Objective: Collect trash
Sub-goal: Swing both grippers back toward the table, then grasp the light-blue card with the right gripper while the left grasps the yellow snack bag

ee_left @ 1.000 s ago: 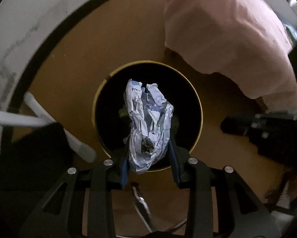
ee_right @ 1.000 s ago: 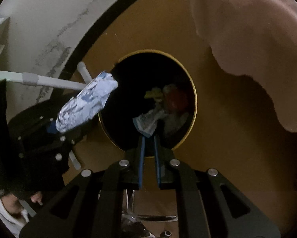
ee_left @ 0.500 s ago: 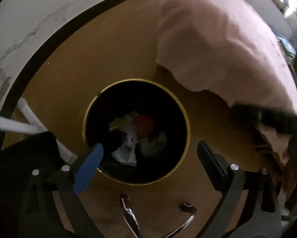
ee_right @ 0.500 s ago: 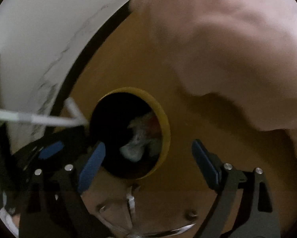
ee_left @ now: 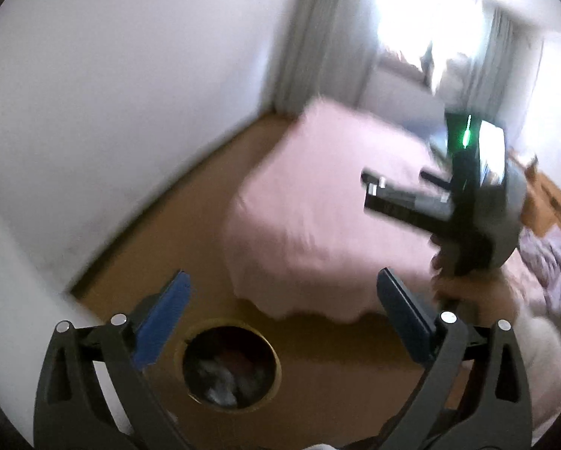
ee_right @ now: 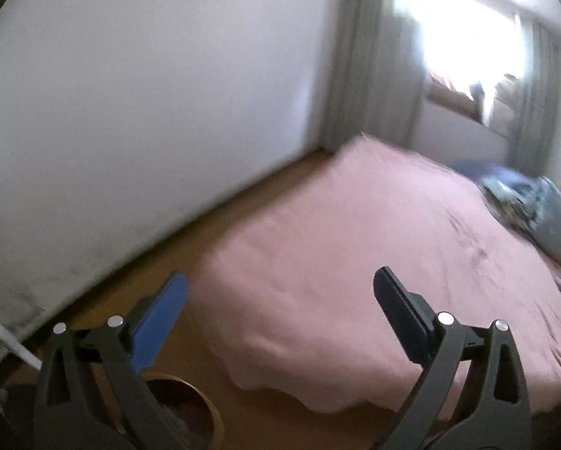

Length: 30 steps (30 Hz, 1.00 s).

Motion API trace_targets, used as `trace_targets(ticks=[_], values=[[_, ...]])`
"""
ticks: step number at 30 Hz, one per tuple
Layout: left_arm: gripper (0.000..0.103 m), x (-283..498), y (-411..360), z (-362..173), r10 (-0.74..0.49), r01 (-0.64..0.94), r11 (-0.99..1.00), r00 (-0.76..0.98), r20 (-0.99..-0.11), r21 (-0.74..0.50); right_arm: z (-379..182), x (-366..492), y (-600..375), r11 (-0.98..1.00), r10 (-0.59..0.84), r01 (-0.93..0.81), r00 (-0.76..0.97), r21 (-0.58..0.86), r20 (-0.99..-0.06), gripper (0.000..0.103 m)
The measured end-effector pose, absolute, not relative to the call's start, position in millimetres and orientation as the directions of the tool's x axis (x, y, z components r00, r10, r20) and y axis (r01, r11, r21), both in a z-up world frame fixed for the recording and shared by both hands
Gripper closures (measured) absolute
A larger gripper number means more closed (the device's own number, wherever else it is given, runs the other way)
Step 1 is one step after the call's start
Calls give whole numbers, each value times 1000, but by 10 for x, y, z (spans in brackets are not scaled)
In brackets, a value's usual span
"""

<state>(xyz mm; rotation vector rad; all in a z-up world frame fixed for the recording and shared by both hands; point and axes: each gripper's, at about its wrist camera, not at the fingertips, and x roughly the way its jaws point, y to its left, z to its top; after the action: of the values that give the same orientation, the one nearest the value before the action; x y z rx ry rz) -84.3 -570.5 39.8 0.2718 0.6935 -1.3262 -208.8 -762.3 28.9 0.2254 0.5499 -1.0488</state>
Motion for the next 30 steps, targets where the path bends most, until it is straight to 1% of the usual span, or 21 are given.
trace_targets(ticks=[1, 3, 4, 5, 6, 8, 10, 11, 15, 18, 20, 22, 23, 25, 27, 30], values=[[7, -763, -5530, 537, -804, 942, 280, 124, -582, -187, 381, -1991, -7521, 519, -750, 852, 415, -69, -514, 7], [7, -512, -5044, 791, -790, 905, 406, 277, -547, -127, 537, -1645, -7305, 594, -710, 803, 496, -47, -500, 7], [7, -410, -4862, 850, -769, 882, 459, 335, -543, -105, 592, -1471, -7213, 631, -680, 775, 532, -33, -504, 7], [7, -204, -4511, 914, -723, 828, 554, 428, -542, -84, 636, -1253, -7075, 683, -631, 730, 584, -9, -511, 7], [7, -88, -4300, 935, -692, 792, 605, 473, -545, -81, 662, -1025, -6904, 745, -562, 666, 647, 23, -515, 7], [7, 216, -3730, 938, -589, 677, 733, 580, -563, -70, 660, -626, -6596, 848, -420, 526, 742, 65, -523, 7], [7, 481, -3154, 882, -462, 540, 840, 661, -591, -53, 601, -141, -6148, 921, -288, 384, 786, 68, -548, 7], [7, 644, -2731, 818, -367, 430, 902, 697, -617, -50, 560, 27, -6003, 941, -236, 331, 796, 73, -558, 7], [7, 889, -1708, 643, -153, 177, 984, 723, -674, -33, 409, 735, -5096, 990, -3, 87, 793, 109, -609, 7], [7, 989, -1095, 536, -75, 71, 997, 703, -707, -35, 245, 1091, -4555, 985, 166, -84, 722, 153, -671, 7], [7, 1038, -856, 472, -56, 44, 998, 680, -731, -35, 167, 1228, -4154, 961, 273, -210, 649, 177, -710, 7], [7, 1037, -739, 400, -45, 33, 999, 659, -751, -31, 153, 1265, -3938, 938, 317, -313, 599, 150, -736, 7], [7, 1046, -689, 340, -48, 31, 999, 645, -763, -37, 149, 1315, -3794, 922, 319, -372, 577, 106, -752, 7], [7, 1066, -610, 301, -57, 29, 998, 630, -774, -50, 140, 1412, -3608, 888, 295, -460, 561, 6, -773, 7], [7, 1153, -572, 223, -69, 35, 998, 623, -779, -61, 143, 1564, -3460, 844, 287, -534, 544, -61, -789, 7], [7, 1153, -576, 160, -79, 48, 997, 609, -789, -62, 118, 1781, -3378, 763, 324, -644, 466, -64, -823, 7]])
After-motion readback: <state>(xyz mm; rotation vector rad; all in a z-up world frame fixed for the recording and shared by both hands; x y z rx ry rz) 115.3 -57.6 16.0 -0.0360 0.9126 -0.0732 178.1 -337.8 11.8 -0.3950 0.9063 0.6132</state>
